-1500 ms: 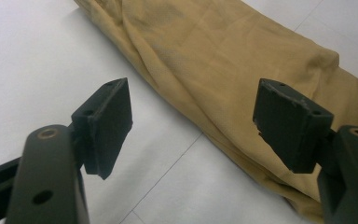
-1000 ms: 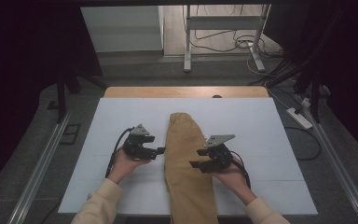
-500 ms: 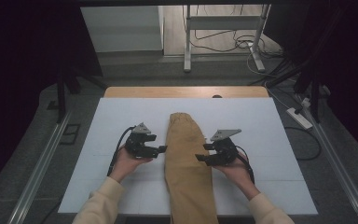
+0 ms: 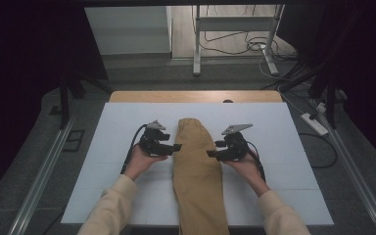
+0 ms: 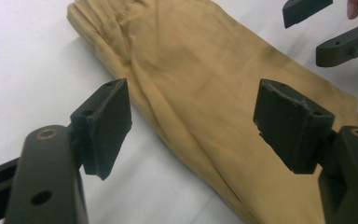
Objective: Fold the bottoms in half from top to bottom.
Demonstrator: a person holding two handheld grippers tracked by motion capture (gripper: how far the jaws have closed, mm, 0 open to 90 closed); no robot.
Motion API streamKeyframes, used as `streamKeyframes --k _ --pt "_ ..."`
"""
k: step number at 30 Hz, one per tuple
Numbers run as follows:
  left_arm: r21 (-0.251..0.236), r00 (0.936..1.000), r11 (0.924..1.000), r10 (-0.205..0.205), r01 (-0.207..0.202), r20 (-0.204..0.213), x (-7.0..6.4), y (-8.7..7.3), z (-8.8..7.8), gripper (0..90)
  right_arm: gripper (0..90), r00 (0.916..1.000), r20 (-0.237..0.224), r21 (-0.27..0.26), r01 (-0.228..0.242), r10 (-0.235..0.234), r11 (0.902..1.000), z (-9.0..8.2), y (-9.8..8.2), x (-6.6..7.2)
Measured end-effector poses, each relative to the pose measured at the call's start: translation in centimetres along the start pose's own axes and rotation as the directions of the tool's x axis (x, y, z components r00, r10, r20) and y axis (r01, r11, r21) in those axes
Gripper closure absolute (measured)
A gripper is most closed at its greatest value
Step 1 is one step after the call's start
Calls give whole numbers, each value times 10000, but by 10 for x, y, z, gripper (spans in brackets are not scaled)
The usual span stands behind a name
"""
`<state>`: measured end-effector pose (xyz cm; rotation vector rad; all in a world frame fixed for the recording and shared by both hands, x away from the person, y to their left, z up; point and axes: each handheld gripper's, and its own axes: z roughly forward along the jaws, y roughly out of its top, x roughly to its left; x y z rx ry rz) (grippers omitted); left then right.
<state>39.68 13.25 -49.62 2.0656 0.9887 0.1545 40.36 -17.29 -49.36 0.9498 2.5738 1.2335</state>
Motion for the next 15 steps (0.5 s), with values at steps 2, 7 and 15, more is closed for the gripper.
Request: streamKeyframes --k 2,7,15 --pt "1 9999 9999 -124 124 -36 3 3 3 265 397 10000 30 37 -54 54 10000 2 3 -3" --pt "85 9995 9995 -294 295 -124 10 8 10 260 397 9998 102 58 -199 199 9998 9 12 -11" --pt "193 9989 9990 -409 414 -231 18 10 17 261 408 9989 132 -72 -452 453 9990 20 15 -22"
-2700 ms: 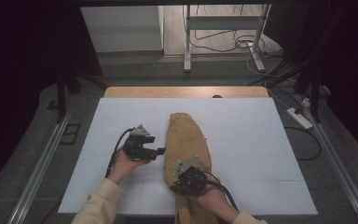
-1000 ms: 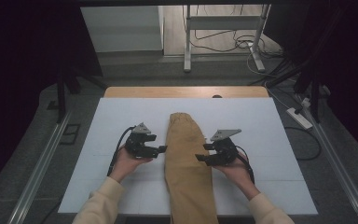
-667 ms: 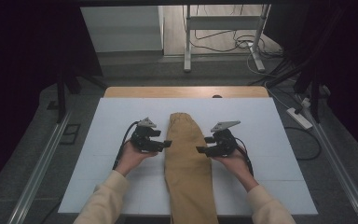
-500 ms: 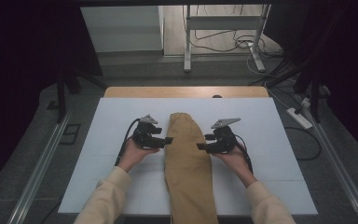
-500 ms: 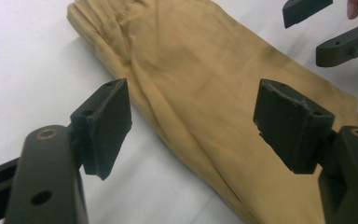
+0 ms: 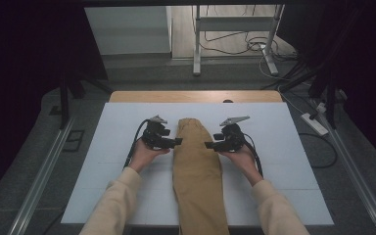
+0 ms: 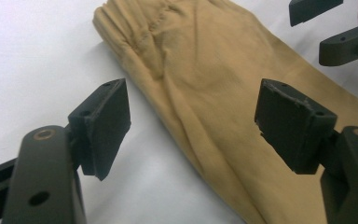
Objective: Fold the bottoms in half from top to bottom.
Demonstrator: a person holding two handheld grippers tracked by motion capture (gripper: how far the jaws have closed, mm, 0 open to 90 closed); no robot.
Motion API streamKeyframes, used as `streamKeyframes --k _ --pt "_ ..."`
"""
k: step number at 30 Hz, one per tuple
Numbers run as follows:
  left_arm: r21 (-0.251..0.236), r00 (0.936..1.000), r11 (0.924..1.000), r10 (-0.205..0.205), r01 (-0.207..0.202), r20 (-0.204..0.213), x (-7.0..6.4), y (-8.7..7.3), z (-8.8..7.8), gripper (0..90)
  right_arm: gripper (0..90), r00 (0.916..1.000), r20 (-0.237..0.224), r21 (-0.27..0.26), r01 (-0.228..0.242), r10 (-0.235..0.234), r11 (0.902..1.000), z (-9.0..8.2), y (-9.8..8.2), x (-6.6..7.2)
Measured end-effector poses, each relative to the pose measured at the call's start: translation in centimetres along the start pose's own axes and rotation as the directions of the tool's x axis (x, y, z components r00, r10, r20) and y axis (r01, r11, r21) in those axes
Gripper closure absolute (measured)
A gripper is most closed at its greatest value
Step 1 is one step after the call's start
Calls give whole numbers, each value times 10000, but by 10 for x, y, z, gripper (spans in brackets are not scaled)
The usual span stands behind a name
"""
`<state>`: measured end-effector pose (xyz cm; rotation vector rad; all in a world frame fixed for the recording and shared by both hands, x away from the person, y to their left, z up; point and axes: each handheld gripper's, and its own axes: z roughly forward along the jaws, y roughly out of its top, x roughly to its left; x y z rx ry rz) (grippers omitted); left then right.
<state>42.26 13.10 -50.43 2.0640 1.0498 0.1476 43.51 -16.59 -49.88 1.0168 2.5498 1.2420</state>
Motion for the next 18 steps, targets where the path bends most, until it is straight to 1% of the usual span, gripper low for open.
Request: streamKeyframes --k 3,7,9,15,18 --pt "-113 9998 9997 -197 197 -8 4 2 4 261 407 10000 25 -17 -4 4 10000 3 5 -3" --pt "-136 9994 9994 -330 329 -37 8 4 8 261 408 9999 105 -32 -85 86 10000 10 9 -7" --pt "-44 9995 9996 -291 290 -124 9 5 11 260 408 9998 118 -21 -164 164 9999 13 11 -10" --pt "65 9995 9996 -270 271 -190 12 8 17 260 411 9993 215 -28 -303 304 9995 19 16 -15" --pt "140 9994 9995 -282 285 -202 12 8 20 260 410 9991 280 124 -314 310 9994 23 17 -18"
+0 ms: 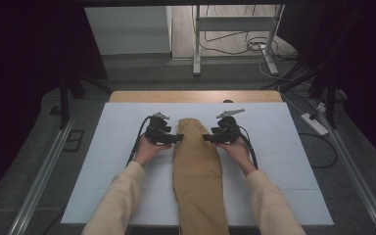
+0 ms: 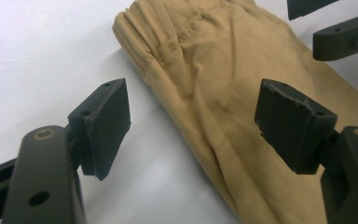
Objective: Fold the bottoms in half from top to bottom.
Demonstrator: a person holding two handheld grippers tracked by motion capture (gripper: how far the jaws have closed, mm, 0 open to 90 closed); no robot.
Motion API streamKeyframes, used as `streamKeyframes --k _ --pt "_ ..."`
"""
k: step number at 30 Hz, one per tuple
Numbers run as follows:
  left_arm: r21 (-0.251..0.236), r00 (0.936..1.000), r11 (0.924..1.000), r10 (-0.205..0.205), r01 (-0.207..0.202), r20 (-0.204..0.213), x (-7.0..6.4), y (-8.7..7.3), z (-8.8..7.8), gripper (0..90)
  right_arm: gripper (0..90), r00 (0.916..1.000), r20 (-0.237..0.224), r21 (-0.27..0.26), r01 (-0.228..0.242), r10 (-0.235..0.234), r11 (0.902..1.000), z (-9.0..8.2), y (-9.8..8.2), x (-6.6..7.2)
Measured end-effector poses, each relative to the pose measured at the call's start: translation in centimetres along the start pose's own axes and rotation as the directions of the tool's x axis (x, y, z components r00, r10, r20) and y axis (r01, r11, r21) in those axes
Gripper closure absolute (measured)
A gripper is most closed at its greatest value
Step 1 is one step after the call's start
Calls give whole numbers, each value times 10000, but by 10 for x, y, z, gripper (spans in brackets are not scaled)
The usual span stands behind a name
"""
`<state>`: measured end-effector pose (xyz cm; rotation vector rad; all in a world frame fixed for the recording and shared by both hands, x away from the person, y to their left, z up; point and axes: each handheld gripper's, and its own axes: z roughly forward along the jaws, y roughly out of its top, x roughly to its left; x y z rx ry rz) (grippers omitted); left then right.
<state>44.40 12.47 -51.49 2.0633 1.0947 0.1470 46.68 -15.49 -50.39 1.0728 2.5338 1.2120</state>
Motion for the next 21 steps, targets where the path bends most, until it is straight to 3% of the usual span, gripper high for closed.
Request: streamKeyframes --k 4,16,21 --pt "116 10000 9999 39 -40 27 0 0 4 261 410 10000 75 63 -51 51 10000 3 3 -2" --pt "592 10000 9982 -22 21 22 3 -4 20 288 400 9980 405 825 457 -491 9955 25 0 -4" --pt "612 10000 9981 -66 64 18 4 -5 22 307 390 9967 440 905 646 -688 9938 29 0 -4"
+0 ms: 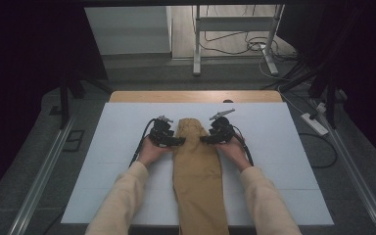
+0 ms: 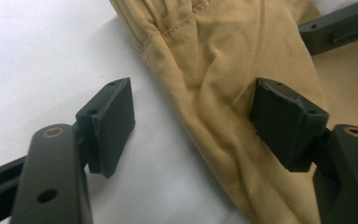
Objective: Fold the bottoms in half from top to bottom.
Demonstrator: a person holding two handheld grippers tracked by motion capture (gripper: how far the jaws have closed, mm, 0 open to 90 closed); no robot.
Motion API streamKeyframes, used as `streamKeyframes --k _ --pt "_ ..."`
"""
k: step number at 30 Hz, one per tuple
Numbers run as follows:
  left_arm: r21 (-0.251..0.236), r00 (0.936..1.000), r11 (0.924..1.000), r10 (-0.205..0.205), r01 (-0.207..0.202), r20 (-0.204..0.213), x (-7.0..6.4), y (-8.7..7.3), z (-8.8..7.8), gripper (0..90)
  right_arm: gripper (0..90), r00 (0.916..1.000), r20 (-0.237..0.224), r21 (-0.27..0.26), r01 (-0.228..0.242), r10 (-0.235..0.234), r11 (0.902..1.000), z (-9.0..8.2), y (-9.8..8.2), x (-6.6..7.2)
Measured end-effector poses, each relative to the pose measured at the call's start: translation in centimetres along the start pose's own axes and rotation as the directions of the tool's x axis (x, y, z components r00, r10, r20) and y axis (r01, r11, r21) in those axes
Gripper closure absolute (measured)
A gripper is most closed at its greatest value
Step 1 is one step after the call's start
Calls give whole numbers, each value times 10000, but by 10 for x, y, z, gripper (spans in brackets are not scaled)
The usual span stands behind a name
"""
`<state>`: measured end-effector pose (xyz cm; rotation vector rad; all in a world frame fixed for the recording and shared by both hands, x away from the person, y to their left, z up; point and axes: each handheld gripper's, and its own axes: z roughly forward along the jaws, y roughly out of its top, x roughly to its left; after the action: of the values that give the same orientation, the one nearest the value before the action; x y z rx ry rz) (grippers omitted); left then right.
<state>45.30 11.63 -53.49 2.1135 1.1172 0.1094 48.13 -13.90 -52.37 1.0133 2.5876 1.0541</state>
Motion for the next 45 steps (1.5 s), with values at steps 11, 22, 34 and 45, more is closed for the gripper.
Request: streamKeyframes --k 11,22,34,45 --pt "220 9981 9997 91 -105 613 -3 -1 0 678 677 9987 -338 158 385 -379 9991 3 2 10" --pt "78 9953 9973 727 -733 633 -8 0 -5 821 826 9964 -740 97 432 -424 9990 -5 0 7" --pt "-493 9923 9936 1049 -1018 656 -14 9 -17 834 828 9961 -466 -474 733 -755 9962 -23 3 9" --pt "-574 9904 9915 1205 -1166 684 -17 14 -19 834 831 9962 -467 -575 714 -742 9958 -33 4 8"
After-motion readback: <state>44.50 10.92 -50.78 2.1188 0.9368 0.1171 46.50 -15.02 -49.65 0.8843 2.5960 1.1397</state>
